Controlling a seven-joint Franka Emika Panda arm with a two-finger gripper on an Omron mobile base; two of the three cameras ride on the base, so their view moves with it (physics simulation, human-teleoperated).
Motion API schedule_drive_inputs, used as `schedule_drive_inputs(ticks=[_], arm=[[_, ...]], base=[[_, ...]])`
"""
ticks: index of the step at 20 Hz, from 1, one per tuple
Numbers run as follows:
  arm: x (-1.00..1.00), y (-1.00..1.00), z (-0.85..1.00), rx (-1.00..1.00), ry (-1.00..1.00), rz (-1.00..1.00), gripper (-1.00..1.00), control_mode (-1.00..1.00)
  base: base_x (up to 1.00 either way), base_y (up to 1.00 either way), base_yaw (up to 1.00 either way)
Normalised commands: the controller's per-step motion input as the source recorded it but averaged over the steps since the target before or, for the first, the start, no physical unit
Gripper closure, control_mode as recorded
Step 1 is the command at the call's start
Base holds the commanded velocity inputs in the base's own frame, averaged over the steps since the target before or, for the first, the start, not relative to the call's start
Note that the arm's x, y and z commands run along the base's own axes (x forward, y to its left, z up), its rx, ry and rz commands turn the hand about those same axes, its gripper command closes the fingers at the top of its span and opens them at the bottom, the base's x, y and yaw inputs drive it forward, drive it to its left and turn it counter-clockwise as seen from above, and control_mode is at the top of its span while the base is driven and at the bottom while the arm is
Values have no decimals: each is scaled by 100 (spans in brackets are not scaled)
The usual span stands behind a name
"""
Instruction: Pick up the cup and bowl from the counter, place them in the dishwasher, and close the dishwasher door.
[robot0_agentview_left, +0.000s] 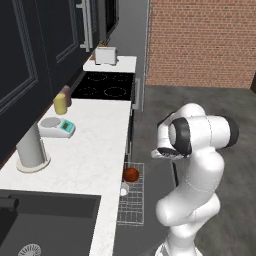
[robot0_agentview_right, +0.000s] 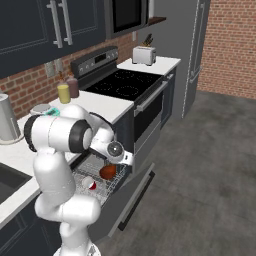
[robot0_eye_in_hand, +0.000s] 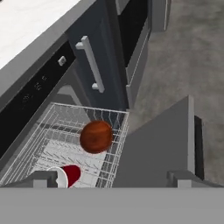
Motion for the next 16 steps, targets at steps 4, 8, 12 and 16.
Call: schedule_drive_inputs(ticks=[4, 8, 12, 16], arm=[[-98, 0, 27, 0, -11, 0, -100, -100], [-32, -11, 99, 4, 0, 0, -100, -100], [-40, -25, 90, 18, 2, 0, -100, -100], [-24, -59, 64, 31, 16, 0, -100, -100]], base=[[0, 0, 0], [0, 0, 0], [0, 0, 0], [0, 0, 0]])
